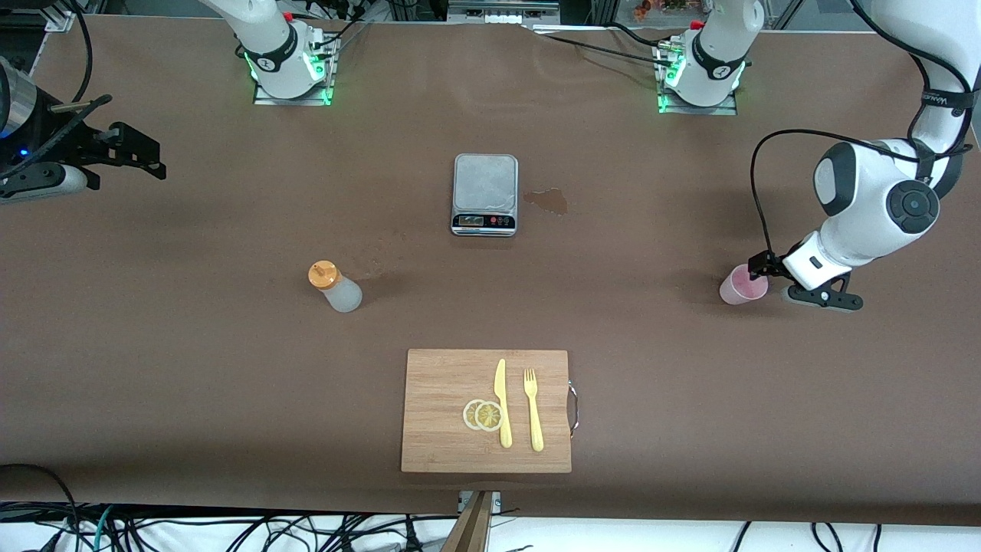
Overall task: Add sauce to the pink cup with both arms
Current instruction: 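Grasp the pink cup with the left gripper, then carry the pink cup with the left gripper onto the scale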
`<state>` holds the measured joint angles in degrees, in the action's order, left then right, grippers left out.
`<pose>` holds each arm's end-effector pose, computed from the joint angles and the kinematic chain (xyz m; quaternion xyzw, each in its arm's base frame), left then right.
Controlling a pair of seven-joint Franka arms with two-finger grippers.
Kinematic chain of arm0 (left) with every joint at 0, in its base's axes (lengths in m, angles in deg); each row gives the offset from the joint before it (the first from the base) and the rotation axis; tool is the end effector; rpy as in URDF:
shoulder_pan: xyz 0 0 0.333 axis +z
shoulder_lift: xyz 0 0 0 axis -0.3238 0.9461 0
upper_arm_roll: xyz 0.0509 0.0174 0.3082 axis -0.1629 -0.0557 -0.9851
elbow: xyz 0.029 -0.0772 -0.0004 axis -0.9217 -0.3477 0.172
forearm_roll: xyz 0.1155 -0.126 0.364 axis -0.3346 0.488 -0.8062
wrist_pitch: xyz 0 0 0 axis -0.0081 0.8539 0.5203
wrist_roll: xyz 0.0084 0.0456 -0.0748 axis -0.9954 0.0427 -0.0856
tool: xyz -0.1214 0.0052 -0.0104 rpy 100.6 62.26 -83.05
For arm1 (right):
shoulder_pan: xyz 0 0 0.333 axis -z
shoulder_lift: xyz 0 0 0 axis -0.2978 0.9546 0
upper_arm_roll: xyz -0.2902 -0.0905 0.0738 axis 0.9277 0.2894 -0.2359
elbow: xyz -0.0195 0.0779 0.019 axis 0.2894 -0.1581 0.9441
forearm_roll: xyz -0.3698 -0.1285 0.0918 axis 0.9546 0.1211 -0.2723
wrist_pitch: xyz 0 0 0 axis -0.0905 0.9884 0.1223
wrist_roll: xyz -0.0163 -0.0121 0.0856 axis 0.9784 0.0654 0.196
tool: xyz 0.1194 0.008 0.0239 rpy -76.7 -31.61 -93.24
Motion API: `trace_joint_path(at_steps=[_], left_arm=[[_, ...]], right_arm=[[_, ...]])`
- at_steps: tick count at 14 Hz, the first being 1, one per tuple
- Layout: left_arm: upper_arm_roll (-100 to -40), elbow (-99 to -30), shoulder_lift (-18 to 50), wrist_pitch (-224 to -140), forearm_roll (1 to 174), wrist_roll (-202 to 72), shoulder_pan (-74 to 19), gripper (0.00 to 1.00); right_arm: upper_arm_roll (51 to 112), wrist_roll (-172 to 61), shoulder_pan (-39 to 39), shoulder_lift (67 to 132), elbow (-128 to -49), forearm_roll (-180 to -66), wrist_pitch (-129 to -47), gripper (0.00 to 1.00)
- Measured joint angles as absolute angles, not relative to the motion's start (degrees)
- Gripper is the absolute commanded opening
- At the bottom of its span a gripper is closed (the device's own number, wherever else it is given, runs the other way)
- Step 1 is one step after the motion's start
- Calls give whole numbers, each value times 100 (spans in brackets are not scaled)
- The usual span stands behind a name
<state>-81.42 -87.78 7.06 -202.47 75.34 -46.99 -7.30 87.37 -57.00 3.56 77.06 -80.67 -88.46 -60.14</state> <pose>0.5702 0.0481 0.2386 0.9967 -0.0797 -0.0163 0.0016 0.5602 0.0320 0.5903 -0.9960 -0.0799 0.0334 0.0200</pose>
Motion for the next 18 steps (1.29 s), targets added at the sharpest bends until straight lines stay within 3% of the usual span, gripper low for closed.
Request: trace_joint_path(at_steps=[2,5,13,16,18], left_arm=[[-8142,-8777,847,-20363,7534,-4699,-727,40],[-8142,-8774,1035,-20559,7534,-4699,-704,3],[-8140,-8600,1095,-20583,7539,-4745,-661,0],[-7877,-8240,1036,-19913,7993,-4817,-650,0],[-7329,-7977,864,-19335,8244,-5306,-655,0]], right_arm=[[8737,-5700,356,7706,-8067,-8846,-6014,100],[8737,-5700,356,7706,-8067,-8846,-6014,100],[8737,-5700,357,7708,-8067,-8846,-6013,100],[8737,-5700,357,7708,-8067,-8846,-6013,100],[8737,-5700,358,7708,-8067,-8846,-6013,100]])
